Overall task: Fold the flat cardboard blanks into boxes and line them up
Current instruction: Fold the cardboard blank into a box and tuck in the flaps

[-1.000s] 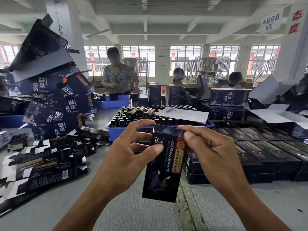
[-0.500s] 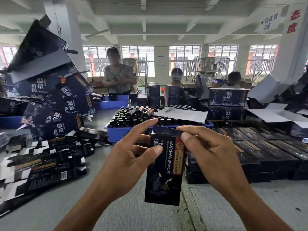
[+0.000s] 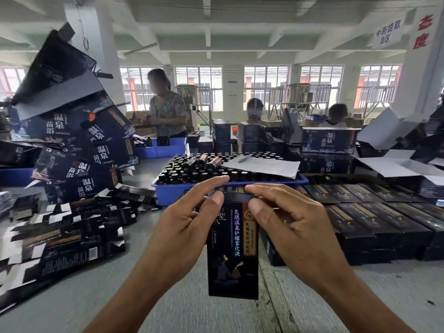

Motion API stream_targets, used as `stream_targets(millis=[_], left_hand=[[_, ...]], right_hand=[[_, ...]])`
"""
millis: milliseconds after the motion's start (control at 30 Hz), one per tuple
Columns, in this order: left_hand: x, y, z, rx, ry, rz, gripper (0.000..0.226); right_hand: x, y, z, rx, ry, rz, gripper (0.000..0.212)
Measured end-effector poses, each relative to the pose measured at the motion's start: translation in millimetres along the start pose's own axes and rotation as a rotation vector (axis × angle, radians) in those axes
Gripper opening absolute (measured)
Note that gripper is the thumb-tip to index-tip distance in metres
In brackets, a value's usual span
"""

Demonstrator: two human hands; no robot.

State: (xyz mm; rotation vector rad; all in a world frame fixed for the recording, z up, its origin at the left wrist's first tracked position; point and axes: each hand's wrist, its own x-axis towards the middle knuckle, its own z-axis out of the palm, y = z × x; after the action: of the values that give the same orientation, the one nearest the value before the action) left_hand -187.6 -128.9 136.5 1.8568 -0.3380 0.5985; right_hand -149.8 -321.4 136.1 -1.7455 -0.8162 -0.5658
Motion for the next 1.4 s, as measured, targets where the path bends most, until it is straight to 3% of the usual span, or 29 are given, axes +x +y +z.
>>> stream_targets(millis=[200,433,633,700,767,900,1000,1200,1300,1400], left_hand=[[1.1,0.6,-3.6,-0.055,-0.041,0.005,0.027],[0.5,0.5,-5.6,-0.082,-0.034,0.016,0.027],[1.1,1.1,-10.1,-0.012,-0.15,-0.007,0.034],[3.0,1.2,-15.1,0.002,-0.143,-0.033,0.032],[7.1,-1.2,-23.5,0.013,-0.076,-0.063,0.027],[18.6,-9.4,-44.5,0.029,0.171,-0.161,0.018],[21.6,-16.2,-49.3,0.057,0.175,-0.176,0.013],[20.8,-28.4,-37.0,0.214,-0.008,-0.315,0.008],[21.2,-30.3,-42.0,0.354,-0.044,-0.38,0.036],[21.8,-28.8,-52.6,0.332,-0.016,-0.374,0.055]], right_hand=[[0.2,-1.2,-2.4,0.12,-0.004,0.063,0.029],[0.8,-1.0,-2.0,0.172,0.029,0.067,0.015],[0.5,1.4,0.0,0.272,0.07,0.12,0.016],[-1.5,4.6,6.4,0.152,0.041,0.161,0.02],[-7.0,7.4,17.0,-0.093,-0.044,0.203,0.038],[-28.5,7.2,45.3,-0.366,-0.292,0.009,0.068],[-40.0,9.3,62.2,-0.438,-0.371,-0.024,0.076],[-50.0,18.9,73.1,-0.612,-0.229,-0.071,0.062],[-47.0,38.4,75.7,-0.742,-0.226,0.003,0.056],[-40.1,69.2,71.1,-0.935,-0.392,0.187,0.053]])
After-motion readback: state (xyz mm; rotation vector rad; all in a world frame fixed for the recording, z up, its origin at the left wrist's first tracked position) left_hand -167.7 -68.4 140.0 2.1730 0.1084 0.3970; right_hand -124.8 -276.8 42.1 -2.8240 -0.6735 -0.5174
